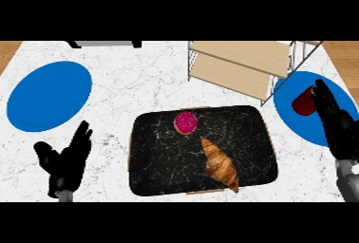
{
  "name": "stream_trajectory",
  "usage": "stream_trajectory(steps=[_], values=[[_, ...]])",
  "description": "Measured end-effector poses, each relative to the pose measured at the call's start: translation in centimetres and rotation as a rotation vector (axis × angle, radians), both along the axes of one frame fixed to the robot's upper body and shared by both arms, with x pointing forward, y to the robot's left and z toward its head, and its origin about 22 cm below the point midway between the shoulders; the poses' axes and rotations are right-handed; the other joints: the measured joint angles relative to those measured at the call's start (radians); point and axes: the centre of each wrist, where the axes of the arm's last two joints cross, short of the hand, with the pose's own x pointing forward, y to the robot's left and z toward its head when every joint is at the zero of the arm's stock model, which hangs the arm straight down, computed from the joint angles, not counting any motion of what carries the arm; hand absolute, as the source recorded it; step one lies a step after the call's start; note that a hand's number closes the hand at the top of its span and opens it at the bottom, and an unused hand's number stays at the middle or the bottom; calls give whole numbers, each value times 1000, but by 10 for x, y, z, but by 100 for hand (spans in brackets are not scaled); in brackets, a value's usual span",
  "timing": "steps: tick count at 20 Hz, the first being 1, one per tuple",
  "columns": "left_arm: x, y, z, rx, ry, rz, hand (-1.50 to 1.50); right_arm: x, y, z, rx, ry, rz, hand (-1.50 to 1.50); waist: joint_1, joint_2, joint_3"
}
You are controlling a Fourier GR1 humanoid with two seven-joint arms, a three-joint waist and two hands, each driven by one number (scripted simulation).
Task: Pick the croissant from the tray and place it in the tiered shelf
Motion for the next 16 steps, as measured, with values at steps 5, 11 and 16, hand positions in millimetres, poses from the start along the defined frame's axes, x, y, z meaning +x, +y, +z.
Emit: stream_trajectory(steps=[5,11,16], values=[[9,25,20,107,-56,-53,0,2,76,13,37,-113,180,150,28,-11,7],[11,53,33,213,-75,-75,0,-8,113,-3,-180,-208,-8,-150,16,-21,1],[11,65,39,230,-84,-93,0,-54,198,-25,-184,-222,18,-150,16,-19,4]])
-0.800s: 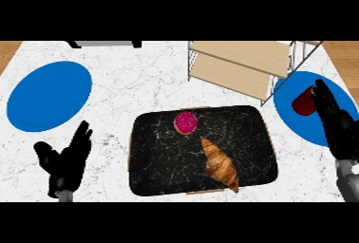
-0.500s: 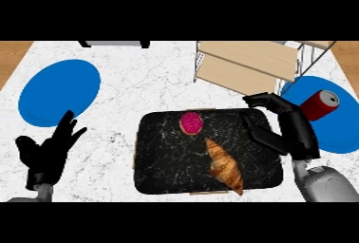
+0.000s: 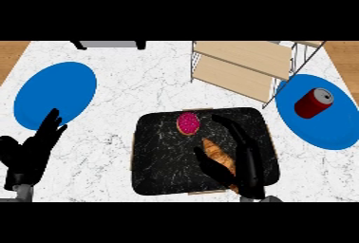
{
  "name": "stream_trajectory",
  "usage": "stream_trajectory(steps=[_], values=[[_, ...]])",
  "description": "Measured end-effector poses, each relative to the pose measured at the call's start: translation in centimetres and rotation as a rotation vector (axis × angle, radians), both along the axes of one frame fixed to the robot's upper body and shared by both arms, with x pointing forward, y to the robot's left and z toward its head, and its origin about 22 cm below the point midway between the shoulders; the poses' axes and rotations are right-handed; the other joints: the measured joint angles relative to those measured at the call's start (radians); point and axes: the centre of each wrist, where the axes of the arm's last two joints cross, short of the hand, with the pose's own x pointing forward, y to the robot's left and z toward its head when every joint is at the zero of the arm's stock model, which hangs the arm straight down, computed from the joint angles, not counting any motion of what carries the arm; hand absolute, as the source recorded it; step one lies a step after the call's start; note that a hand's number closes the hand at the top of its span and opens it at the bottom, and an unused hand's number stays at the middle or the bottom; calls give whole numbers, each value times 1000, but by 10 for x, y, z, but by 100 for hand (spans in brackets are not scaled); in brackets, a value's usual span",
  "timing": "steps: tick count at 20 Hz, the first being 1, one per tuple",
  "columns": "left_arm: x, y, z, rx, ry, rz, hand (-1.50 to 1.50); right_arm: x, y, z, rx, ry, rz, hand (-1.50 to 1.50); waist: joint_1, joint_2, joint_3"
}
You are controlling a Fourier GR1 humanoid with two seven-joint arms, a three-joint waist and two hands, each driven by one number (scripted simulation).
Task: Pick the croissant from the tray and place it in the tiered shelf
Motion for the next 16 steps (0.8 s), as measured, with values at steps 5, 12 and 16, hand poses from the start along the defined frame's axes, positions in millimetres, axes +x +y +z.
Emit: stream_trajectory(steps=[5,12,16], values=[[-5,13,-1,7,5,5,0,-23,28,-9,-152,42,-61,-150,-13,-3,-1],[-12,18,-4,10,6,22,0,-30,31,9,-469,219,-133,-150,-23,-7,-3],[-10,18,-1,11,2,12,0,-37,40,20,-674,384,-101,-150,-15,-2,-3]])
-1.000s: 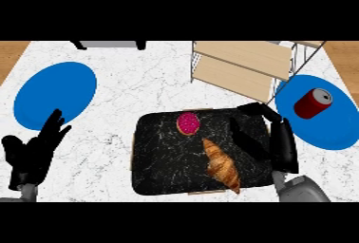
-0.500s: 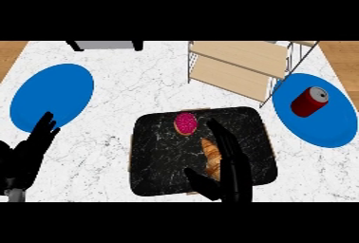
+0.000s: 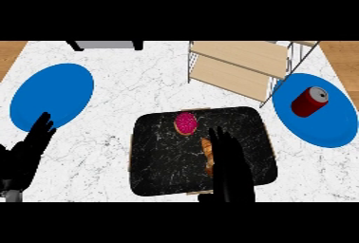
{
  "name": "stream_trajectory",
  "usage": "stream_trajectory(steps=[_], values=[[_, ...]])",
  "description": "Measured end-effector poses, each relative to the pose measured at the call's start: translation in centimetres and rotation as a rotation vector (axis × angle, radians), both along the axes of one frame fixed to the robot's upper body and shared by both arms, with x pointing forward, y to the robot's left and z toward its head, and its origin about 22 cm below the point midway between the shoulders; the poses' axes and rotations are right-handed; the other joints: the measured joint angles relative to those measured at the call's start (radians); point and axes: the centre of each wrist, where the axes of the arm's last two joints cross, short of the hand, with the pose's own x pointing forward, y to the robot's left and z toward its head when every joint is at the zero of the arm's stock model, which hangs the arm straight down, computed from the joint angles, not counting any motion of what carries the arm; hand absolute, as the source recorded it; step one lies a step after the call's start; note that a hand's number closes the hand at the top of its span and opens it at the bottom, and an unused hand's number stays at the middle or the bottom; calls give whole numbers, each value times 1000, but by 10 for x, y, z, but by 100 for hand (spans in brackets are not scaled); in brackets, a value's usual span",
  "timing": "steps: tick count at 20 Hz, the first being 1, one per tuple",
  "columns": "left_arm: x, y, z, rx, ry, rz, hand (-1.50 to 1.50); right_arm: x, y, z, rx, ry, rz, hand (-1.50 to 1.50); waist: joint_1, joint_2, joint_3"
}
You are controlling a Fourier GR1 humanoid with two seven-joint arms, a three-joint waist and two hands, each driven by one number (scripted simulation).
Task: Pick the croissant from the tray and place it in the tiered shelf
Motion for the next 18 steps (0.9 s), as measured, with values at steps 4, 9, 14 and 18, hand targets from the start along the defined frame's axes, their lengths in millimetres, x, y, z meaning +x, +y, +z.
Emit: stream_trajectory(steps=[4,9,14,18], values=[[2,1,3,-4,-3,-10,0,-3,12,20,-148,132,25,-150,10,4,2],[4,2,4,-10,-6,-18,0,1,19,41,-249,190,67,-150,17,8,4],[7,-1,2,-8,-9,-18,0,12,19,48,-293,228,79,-150,19,10,6],[11,-3,3,-14,-10,-24,0,22,15,46,-326,268,72,-150,20,11,6]])
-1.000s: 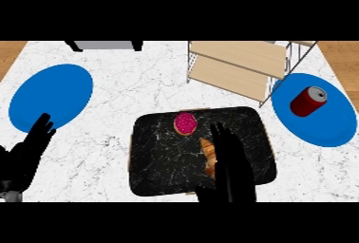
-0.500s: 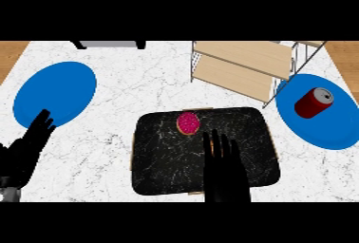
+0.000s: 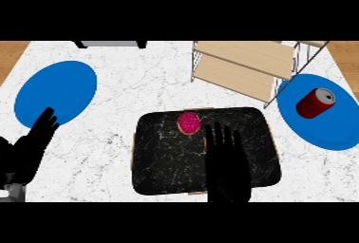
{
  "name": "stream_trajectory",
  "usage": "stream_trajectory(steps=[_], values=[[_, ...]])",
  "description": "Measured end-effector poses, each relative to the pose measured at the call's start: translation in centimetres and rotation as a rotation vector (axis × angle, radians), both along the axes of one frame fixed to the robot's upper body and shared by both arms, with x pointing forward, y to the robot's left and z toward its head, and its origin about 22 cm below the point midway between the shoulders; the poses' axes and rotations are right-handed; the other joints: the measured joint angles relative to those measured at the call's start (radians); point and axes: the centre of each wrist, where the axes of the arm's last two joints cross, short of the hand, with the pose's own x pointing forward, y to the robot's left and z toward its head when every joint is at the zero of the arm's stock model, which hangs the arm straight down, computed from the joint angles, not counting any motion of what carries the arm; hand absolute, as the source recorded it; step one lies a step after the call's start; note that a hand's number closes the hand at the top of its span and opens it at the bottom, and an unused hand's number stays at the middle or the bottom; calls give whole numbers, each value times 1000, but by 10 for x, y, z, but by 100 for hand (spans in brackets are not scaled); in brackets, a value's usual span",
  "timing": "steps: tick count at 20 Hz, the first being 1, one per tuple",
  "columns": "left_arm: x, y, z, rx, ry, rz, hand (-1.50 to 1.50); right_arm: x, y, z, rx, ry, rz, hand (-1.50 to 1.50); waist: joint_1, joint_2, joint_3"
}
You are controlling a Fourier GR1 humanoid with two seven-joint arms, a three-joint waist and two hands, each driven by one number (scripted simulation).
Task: Pick the croissant from the tray and place it in the tiered shelf
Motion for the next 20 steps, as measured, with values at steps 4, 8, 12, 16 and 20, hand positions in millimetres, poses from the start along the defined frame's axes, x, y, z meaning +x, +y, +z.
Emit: stream_trajectory(steps=[4,8,12,16,20], values=[[0,0,-1,-2,-1,0,0,13,-3,-4,-39,21,-22,-150,2,0,1],[-2,3,-1,7,-1,-3,0,16,-16,-11,-71,39,-43,-150,0,0,1],[1,2,-4,5,-3,0,0,25,-18,-23,-99,51,-57,-150,1,0,1],[-5,-3,2,6,-2,0,0,26,-20,-29,-102,54,-62,-150,2,0,1],[-9,-3,-4,1,0,-2,0,29,-23,-40,-107,67,-75,-150,1,0,1]])
